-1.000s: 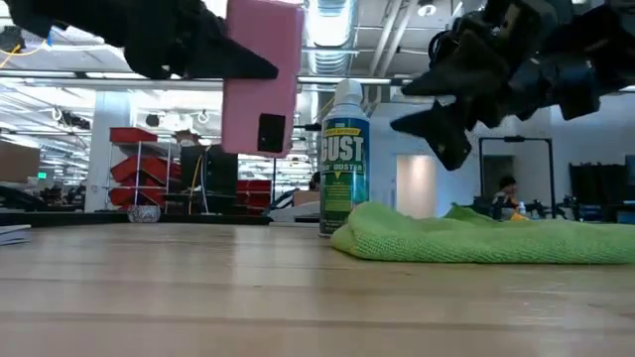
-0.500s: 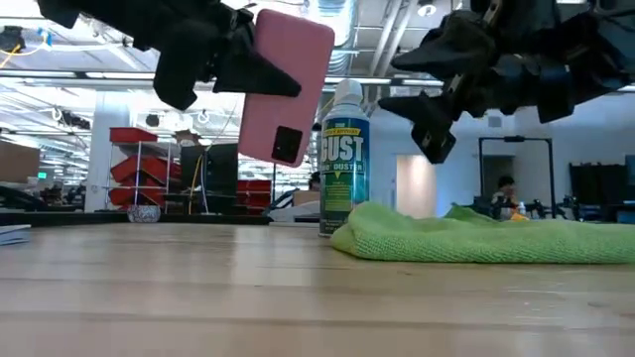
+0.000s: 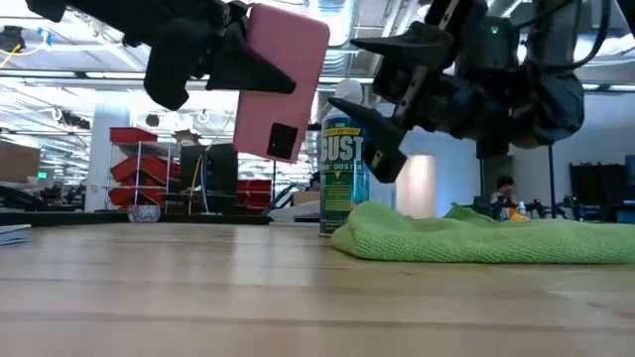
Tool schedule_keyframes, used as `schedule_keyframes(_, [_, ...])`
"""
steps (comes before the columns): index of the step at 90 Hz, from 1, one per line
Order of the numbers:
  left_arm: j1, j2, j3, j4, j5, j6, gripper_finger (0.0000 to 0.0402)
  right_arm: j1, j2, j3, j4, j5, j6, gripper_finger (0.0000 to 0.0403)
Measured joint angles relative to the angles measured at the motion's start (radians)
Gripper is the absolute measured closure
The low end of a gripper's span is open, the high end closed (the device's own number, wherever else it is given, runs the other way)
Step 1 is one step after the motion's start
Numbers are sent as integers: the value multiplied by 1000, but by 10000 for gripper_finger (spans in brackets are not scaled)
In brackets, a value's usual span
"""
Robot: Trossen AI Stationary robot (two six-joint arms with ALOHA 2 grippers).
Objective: Apply microfiber cloth
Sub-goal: Spray the pink cellphone using the spray bottle
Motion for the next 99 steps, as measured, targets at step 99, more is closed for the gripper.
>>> schedule_keyframes(99, [-59, 0, 98, -80, -35, 115, 400, -7, -5, 108, -31, 1, 234, 152])
